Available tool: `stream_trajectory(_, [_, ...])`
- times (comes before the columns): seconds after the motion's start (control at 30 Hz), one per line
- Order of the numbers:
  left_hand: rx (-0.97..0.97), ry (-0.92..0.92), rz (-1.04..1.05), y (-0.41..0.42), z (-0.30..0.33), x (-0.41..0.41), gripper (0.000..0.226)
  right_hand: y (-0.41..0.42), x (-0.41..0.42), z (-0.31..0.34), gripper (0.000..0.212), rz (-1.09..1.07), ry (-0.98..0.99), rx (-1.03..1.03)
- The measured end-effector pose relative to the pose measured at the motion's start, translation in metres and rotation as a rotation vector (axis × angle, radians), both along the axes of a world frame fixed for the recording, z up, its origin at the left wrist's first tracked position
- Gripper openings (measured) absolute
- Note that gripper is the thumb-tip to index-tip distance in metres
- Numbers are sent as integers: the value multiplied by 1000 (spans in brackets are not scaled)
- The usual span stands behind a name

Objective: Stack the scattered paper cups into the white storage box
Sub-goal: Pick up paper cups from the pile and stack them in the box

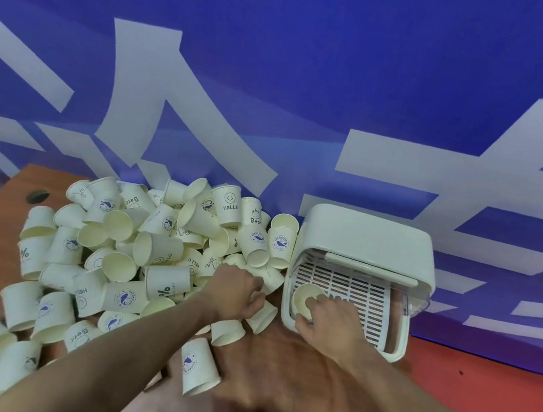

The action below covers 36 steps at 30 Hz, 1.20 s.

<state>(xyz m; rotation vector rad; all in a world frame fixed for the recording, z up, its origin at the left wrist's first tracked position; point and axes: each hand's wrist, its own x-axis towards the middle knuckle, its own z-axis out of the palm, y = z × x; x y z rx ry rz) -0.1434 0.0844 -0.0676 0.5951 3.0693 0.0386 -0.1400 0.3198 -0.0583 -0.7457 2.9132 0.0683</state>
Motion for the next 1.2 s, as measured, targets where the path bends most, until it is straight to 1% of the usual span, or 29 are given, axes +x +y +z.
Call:
stream_trajectory(0.07, [72, 47, 11, -7, 8, 4, 48, -3, 3, 9, 48, 60, 49, -50])
stream_trajectory(0.13, [100, 111, 3, -16, 15, 10, 47, -9, 6, 19, 49, 94, 89, -138])
stream_trajectory(0.2, [79, 131, 27, -26, 21, 19, 56, -17, 9, 31, 57, 122, 24, -172])
stream_trajectory(0.33, [-23, -4, 210, -42, 38, 41, 84, -34, 11, 49, 68, 204, -53, -185])
stream_trajectory(0.47, [-58, -79, 406, -66, 51, 67, 101, -60, 7, 62, 73, 263, -51, -134])
stream_trajectory(0.57, [-7, -169, 576, -89, 57, 84, 102, -87, 3, 67, 74, 313, -41, -104])
stream_trajectory(0.7, [6, -215, 680, -123, 59, 94, 104, -126, -6, 74, 75, 365, 11, -59])
stream_trajectory(0.83, [48, -234, 709, -150, 57, 86, 105, -162, -22, 80, 72, 376, -2, -36])
stream_trajectory(1.07, [93, -245, 659, -183, 29, 50, 104, -215, -61, 70, 70, 347, -15, 64])
stream_trajectory(1.13, [100, -208, 627, -190, 20, 43, 105, -225, -71, 62, 69, 331, -31, 86])
stream_trajectory(1.2, [124, -142, 586, -198, 9, 36, 99, -234, -81, 51, 68, 313, -53, 107])
